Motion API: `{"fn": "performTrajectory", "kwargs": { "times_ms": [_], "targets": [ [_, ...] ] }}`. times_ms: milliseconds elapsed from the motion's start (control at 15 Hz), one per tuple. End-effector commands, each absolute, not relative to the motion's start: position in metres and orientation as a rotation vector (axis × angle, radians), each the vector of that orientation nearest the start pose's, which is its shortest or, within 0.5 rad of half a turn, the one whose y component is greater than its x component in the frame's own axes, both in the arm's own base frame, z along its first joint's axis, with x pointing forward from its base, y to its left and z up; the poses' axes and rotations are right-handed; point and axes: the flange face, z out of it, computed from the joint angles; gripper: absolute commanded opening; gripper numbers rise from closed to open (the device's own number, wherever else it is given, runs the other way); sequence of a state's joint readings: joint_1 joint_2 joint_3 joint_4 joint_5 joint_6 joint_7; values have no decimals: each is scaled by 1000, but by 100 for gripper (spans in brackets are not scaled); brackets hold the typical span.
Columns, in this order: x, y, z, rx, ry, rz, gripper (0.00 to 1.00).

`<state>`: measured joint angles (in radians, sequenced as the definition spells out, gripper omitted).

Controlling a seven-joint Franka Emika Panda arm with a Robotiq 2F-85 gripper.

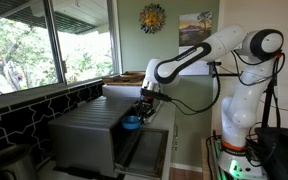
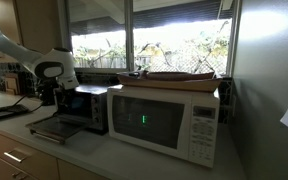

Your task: Open the microwave door, put the blue bowl in the microwave and then close the microwave door

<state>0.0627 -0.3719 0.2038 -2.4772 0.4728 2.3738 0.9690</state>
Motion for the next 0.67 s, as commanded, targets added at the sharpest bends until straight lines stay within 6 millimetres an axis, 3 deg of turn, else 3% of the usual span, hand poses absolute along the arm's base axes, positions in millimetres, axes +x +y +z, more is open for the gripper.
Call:
{"fn": "performTrajectory", "kwargs": {
  "times_ms": [0, 600],
  "targets": [
    [440, 130, 452, -2363, 1387, -92, 4],
    [446, 144, 443, -2312, 1422, -96, 3]
  ]
}}
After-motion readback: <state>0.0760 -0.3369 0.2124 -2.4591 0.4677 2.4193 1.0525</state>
